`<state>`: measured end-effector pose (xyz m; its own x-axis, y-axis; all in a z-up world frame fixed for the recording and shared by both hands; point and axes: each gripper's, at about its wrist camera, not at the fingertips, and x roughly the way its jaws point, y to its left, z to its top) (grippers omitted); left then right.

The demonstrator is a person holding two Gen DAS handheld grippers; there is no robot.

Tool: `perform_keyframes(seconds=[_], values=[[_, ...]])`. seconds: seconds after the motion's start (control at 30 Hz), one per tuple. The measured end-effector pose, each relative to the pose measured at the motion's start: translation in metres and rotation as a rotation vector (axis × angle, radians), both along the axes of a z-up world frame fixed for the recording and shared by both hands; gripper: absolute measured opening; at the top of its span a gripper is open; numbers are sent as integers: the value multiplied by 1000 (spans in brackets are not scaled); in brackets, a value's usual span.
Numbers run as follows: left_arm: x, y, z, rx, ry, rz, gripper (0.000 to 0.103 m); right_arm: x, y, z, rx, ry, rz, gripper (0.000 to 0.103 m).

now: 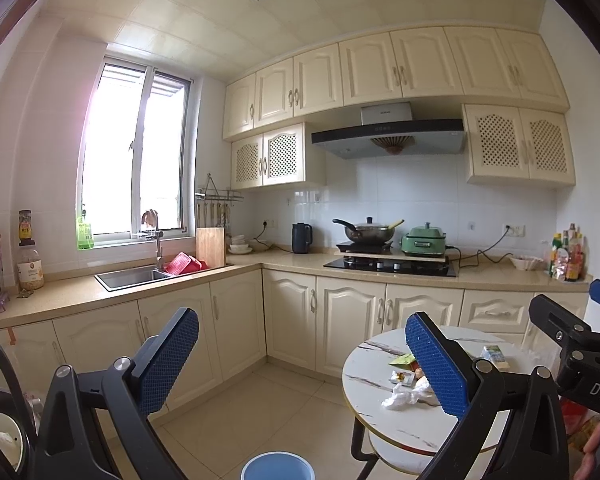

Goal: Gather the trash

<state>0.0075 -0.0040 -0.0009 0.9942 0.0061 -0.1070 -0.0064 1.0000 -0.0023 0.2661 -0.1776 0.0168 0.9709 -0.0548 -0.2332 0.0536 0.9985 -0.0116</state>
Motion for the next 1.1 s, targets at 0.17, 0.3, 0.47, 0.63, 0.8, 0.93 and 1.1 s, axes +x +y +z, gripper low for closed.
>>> perform_keyframes(seconds=[0.17,0.3,0.47,0.63,0.8,0.93,1.1], values=[[3,-2,-1,5,6,-3,102,1,0,0,1,3,-2,103],[5,-2,-1,9,11,-5,102,3,0,-2,4,6,-3,103],[12,-3,-2,15,15,-6,102,5,-3,-4,10,8,-4,103],[23,-5,-7,20,2,-10,102,11,-12,-9,21,7,-12,103],[53,-9,-15,19,-5,1,102,23,-28,-16,24,-13,-37,103],[86,-14,-24,8,21,6,102,40,-47,-23,34,-15,-68,103],[130,-25,-33,15,68,6,102,64,-77,-35,69,10,-106,103]])
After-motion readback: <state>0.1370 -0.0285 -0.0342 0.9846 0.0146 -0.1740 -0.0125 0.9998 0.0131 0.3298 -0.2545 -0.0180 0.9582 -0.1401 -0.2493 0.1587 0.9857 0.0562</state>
